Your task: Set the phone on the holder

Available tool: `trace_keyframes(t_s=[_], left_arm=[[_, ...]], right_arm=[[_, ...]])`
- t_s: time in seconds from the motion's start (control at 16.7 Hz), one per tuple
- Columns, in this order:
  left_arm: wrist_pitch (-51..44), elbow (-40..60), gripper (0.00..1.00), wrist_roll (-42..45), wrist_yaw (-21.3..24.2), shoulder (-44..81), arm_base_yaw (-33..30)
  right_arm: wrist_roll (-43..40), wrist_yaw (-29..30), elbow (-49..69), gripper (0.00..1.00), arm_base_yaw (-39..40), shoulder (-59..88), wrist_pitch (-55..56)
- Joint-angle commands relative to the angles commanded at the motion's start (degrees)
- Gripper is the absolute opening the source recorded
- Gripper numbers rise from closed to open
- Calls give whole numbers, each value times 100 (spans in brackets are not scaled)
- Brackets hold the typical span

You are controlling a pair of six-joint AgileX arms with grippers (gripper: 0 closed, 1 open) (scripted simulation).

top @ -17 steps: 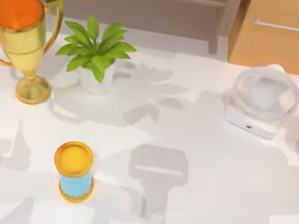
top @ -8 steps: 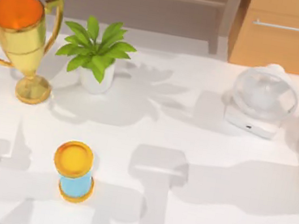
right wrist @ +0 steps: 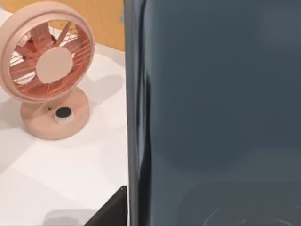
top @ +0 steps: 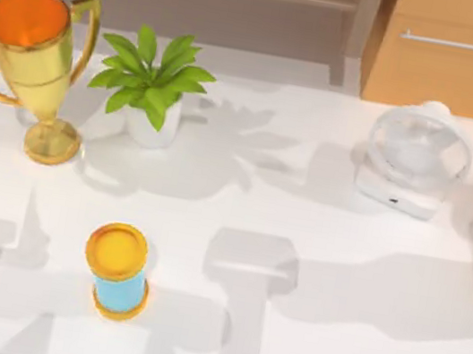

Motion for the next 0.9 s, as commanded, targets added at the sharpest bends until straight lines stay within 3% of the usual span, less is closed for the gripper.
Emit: trace_keyframes(t_s=[0.6,0.9], left_arm=[[0,0,100,0,0,0,0],[0,0,100,0,0,0,0]], right_arm=[[902,483,-453,0,431,-362,1224],[1583,191,-829,0,689,-281,2035]])
